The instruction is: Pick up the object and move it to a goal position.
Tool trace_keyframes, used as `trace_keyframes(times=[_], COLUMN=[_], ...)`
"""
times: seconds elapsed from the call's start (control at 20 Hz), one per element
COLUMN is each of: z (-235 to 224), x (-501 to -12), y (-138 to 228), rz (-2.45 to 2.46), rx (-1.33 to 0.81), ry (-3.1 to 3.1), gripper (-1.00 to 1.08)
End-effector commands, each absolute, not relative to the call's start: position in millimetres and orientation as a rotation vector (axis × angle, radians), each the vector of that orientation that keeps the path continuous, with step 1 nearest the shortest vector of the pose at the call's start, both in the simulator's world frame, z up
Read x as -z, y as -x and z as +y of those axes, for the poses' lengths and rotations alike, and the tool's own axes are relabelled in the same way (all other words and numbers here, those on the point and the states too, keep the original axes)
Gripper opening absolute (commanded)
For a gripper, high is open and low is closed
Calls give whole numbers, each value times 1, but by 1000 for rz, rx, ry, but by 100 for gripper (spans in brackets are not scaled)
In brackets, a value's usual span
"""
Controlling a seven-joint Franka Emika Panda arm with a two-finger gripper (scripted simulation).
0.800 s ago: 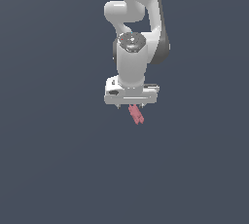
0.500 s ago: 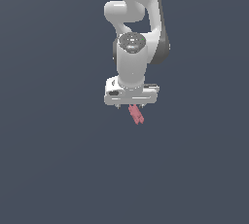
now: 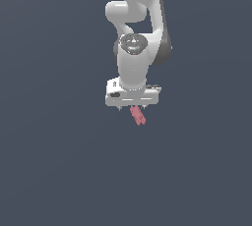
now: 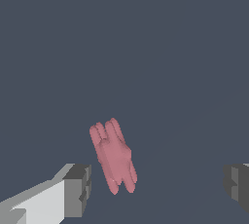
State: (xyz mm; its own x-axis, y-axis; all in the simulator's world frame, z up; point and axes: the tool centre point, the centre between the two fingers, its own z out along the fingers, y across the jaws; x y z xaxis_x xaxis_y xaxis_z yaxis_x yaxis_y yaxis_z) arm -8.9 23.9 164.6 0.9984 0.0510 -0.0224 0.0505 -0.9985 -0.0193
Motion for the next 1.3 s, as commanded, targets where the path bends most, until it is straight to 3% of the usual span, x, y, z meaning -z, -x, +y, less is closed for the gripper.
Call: trace_keyframes(times=[0.0,0.75,1.25], z=[26,55,62], x=[-160,-89,-74], y=[11,49,60], rz=[-103,-507,-602], rx=[-35,-7,-2], ry=[3123,3100,3083], gripper=[100,100,100])
